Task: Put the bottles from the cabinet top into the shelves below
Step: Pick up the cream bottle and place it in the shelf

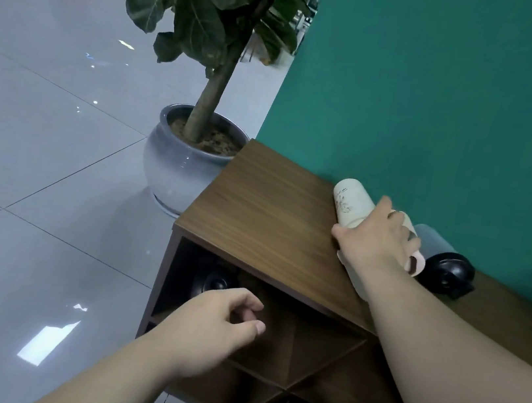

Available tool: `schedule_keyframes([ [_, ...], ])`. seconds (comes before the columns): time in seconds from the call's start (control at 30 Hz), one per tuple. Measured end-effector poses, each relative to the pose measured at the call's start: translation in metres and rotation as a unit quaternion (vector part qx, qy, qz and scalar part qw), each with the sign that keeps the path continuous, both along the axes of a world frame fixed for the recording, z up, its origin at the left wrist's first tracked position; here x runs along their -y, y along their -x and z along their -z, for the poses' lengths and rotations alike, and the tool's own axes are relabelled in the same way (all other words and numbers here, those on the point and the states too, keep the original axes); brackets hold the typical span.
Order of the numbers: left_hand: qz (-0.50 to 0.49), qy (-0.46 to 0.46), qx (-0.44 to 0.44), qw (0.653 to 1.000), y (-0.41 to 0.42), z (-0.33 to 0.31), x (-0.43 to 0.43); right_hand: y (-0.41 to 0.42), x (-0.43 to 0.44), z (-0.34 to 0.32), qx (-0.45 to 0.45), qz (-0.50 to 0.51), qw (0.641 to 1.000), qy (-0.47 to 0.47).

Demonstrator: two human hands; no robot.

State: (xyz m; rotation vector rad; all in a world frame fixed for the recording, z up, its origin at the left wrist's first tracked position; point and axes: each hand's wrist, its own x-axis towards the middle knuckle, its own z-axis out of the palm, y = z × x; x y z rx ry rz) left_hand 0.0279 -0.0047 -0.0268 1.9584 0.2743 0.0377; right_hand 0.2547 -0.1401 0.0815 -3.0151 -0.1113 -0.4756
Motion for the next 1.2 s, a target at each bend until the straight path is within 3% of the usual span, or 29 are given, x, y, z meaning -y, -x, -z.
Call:
schedule_keyframes([
  [0.13, -0.01, 0.024, -0.003, 1.0, 0.003, 0.002, 0.001, 0.015, 0.006, -0.001, -0.017, -0.025, 0.999, -0.026],
  [0.3, -0.025, 0.034, -0.004, 0.999, 0.009, 0.002, 0.003, 0.063, 0.031, -0.007, -0.031, -0.13, 0.98, -0.148],
  [0.4, -0.048, 0.14, 0.02, 0.989, 0.012, -0.004, 0.004, 0.102, 0.055, -0.021, -0.033, -0.198, 0.952, -0.231],
  [0.5, -0.038, 0.293, 0.048, 0.954, 0.016, -0.012, 0.002, 0.134, 0.078, -0.047, -0.062, -0.267, 0.916, -0.294],
  [0.63, 0.033, 0.351, 0.061, 0.934, 0.02, -0.007, 0.002, 0.158, 0.102, -0.065, -0.117, -0.373, 0.862, -0.322],
  [0.73, 0.113, 0.279, 0.027, 0.953, 0.025, -0.002, 0.013, 0.163, 0.11, -0.054, -0.139, -0.463, 0.831, -0.275],
  [0.87, 0.164, 0.083, -0.026, 0.983, 0.024, 0.022, 0.039, 0.162, 0.113, -0.018, -0.201, -0.484, 0.815, -0.246],
  [0.97, 0.142, -0.005, -0.059, 0.988, 0.014, 0.062, 0.062, 0.169, 0.113, 0.028, -0.245, -0.41, 0.821, -0.312],
  [1.07, 0.088, 0.005, -0.074, 0.993, -0.002, 0.106, 0.071, 0.177, 0.105, 0.071, -0.307, -0.278, 0.801, -0.432],
  [1.2, 0.023, 0.002, -0.086, 0.996, -0.022, 0.151, 0.073, 0.163, 0.094, 0.113, -0.315, -0.211, 0.814, -0.44],
])
